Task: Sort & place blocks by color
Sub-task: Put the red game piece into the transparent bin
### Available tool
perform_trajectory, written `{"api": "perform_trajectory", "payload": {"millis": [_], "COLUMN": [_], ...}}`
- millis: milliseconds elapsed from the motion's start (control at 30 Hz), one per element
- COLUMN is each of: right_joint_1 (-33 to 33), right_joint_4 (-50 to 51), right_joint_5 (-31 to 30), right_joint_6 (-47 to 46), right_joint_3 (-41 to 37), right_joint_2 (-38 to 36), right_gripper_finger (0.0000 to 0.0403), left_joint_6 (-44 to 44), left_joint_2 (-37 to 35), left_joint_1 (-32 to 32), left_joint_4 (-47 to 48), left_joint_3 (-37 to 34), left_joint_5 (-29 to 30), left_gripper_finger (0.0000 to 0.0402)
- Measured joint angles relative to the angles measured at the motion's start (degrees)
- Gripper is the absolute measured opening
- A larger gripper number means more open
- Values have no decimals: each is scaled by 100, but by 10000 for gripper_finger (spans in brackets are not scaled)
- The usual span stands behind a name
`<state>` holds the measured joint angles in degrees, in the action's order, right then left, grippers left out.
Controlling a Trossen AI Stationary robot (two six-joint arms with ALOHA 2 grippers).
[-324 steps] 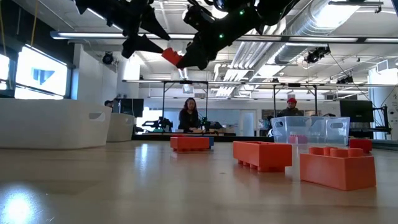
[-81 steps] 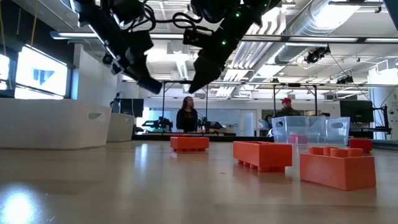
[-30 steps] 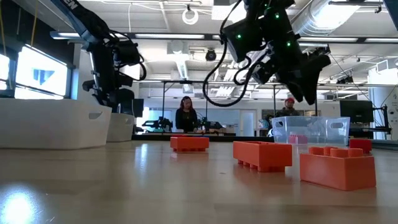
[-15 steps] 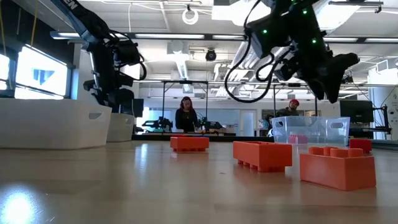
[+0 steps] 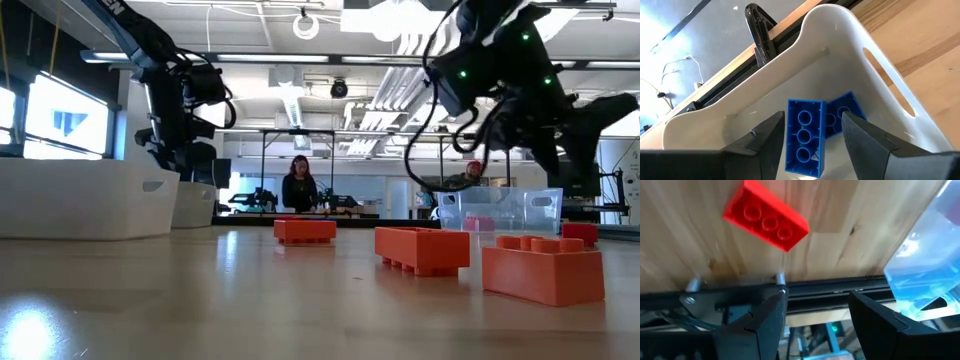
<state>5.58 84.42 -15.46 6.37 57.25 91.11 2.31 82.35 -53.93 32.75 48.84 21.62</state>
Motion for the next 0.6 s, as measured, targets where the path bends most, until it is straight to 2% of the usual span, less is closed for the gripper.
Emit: {"api": "perform_trajectory", "payload": {"millis": [167,600], "right_joint_1": [-318,-1193], "right_joint_4": [-174,-835], "right_joint_5": [-58,89], "right_joint_6": [255,1143], "right_joint_3": [-222,-231], "right_joint_2": [0,0], "right_gripper_finger": [209,209], "left_joint_6": [0,1], "left_joint_2": [0,-2], "left_joint_1": [0,0], "left_joint_4": [0,0], "left_joint_3": [0,0], "left_joint_5": [1,0], "left_gripper_finger": [184,184]}}
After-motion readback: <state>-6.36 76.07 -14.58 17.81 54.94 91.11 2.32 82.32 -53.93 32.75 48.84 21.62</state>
